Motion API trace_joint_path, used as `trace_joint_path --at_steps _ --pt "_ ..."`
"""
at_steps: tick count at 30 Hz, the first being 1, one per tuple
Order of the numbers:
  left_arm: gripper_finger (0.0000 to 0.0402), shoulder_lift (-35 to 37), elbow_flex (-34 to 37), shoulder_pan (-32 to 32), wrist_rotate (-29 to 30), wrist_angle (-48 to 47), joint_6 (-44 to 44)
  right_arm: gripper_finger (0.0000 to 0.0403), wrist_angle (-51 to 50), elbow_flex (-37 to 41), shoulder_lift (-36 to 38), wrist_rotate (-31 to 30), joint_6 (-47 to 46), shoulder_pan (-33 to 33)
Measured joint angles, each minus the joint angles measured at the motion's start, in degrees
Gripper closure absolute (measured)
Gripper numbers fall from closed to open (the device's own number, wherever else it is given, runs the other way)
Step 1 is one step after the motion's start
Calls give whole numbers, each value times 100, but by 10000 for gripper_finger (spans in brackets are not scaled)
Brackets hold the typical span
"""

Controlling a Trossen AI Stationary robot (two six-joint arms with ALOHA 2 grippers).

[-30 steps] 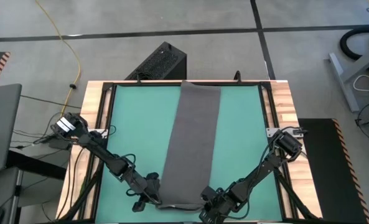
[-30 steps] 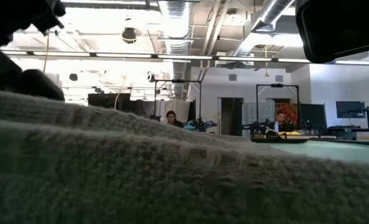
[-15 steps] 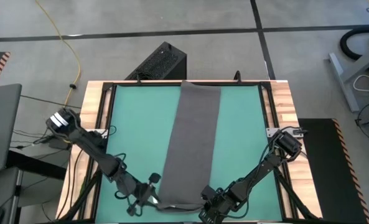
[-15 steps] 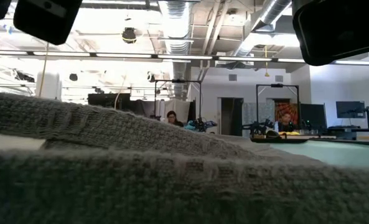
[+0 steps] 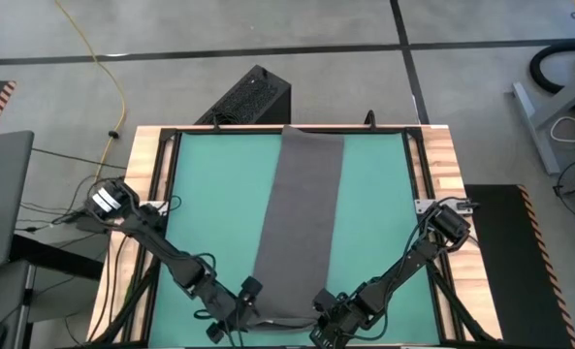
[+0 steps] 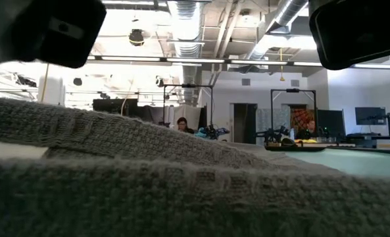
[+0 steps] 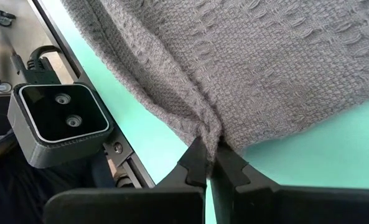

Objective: Roll towel
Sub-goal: Roll the gray towel

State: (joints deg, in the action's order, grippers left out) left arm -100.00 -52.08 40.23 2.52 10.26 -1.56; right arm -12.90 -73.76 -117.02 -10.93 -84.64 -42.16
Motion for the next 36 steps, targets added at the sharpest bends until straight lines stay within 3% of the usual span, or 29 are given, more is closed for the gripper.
trace_joint_path --at_steps 11,17,30,36 --pt "175 -185 -28 169 -21 -115 -391 380 -5 0 -1 32 48 -1" --pt "175 -612 -21 227 -25 63 -385 380 -5 0 -3 37 48 -1" --pt "175 -651 -29 224 266 -365 -70 379 -1 0 -5 38 22 -1" --pt "213 -1036 -53 183 -19 -122 -90 378 -4 0 -5 38 16 -1"
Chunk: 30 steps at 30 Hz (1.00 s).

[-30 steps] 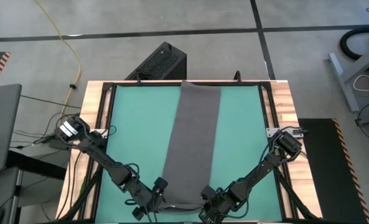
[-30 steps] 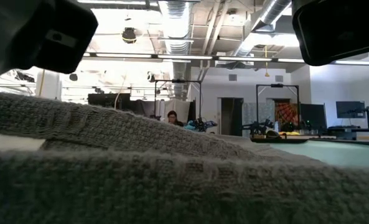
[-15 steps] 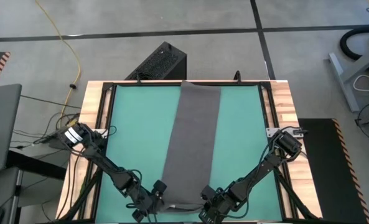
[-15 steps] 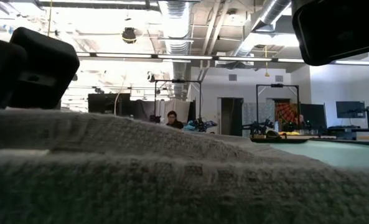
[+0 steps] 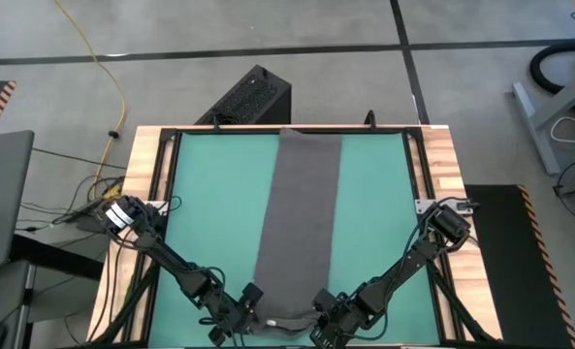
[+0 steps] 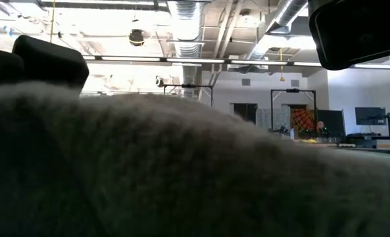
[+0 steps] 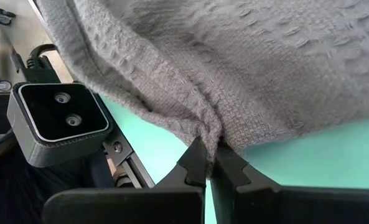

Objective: Roll towel
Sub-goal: Roll the gray towel

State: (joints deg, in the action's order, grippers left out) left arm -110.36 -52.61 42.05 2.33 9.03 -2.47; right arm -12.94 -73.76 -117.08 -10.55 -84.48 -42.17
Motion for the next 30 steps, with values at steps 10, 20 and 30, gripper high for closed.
trace_joint_path --at_steps 10,20,30 --pt "389 252 23 -65 -272 -410 -70 377 -6 0 0 5 -158 -11" --pt "399 487 42 -248 -1369 -605 -521 377 819 20 -13 534 98 13" --pt "401 495 45 -300 -1598 -475 -341 378 1569 13 44 574 420 114"
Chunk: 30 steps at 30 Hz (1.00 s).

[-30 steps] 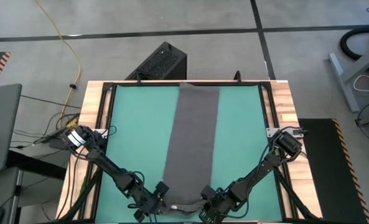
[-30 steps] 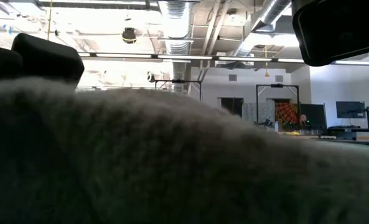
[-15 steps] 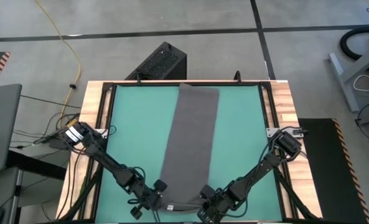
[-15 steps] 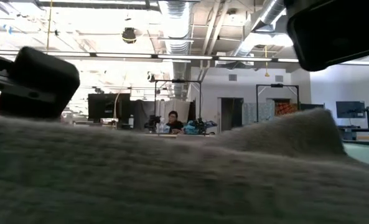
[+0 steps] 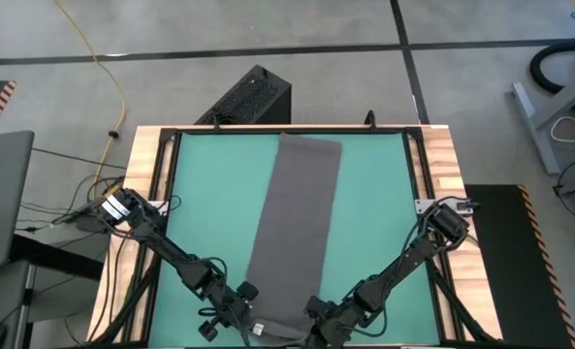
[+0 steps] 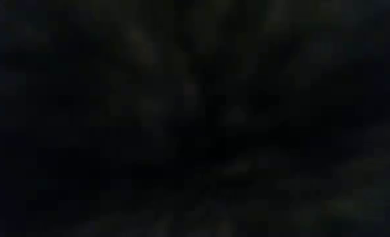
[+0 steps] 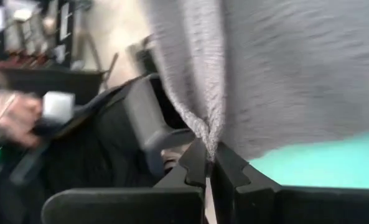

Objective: Roll towel
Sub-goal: Roll the gray towel

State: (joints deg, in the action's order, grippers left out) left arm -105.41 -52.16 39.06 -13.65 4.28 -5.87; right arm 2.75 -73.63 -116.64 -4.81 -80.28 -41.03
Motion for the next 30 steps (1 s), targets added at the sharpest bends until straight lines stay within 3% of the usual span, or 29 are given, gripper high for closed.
trace_joint_path --at_steps 7,15,19,24,30 --pt "401 0 2 24 -334 22 -143 379 -929 -4 4 -338 -774 122" --pt "400 3 2 11 -362 177 -402 378 -1200 -13 4 -347 -797 176" --pt "377 192 2 -67 -362 92 -565 378 -1442 -13 9 -423 -823 165" --pt "347 909 4 -102 166 -769 -469 377 -1522 -13 15 -423 -840 176" --pt "339 1488 4 -48 584 -1625 -538 378 -1636 -17 24 -424 -979 176"
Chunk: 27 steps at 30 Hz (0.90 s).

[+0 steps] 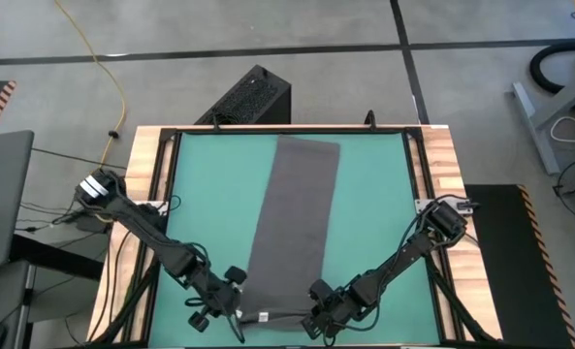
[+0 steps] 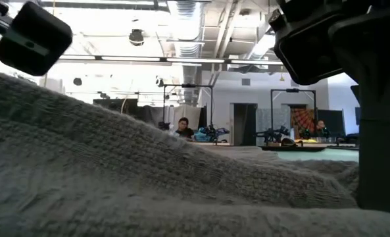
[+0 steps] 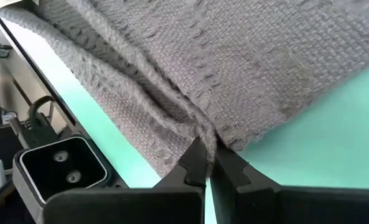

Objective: Roll towel
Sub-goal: Roll the gray towel

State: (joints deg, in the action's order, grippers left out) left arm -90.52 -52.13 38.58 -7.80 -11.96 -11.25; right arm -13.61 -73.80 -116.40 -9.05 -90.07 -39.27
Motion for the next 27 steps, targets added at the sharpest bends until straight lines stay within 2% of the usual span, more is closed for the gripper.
trace_joint_path --at_steps 3,8,15,18,21,24,27 --pt "338 105 1 98 272 150 96 378 -9 0 0 -1 -8 2" --pt "342 -114 -10 398 1029 1648 962 378 -13 0 0 -1 -54 4" --pt "372 -518 -4 376 1728 2742 1876 378 -28 0 0 -1 -52 4" --pt "390 -518 -8 322 1562 3073 2117 378 -35 0 0 -1 -52 24" --pt "399 -618 -8 168 1007 3136 1933 378 -35 0 -1 1 -52 42" --pt "401 -1057 -48 64 446 3403 1806 378 -35 2 -2 1 -52 42" --pt "401 -1579 -313 1 239 3348 1833 378 -45 2 -2 1 -56 48"
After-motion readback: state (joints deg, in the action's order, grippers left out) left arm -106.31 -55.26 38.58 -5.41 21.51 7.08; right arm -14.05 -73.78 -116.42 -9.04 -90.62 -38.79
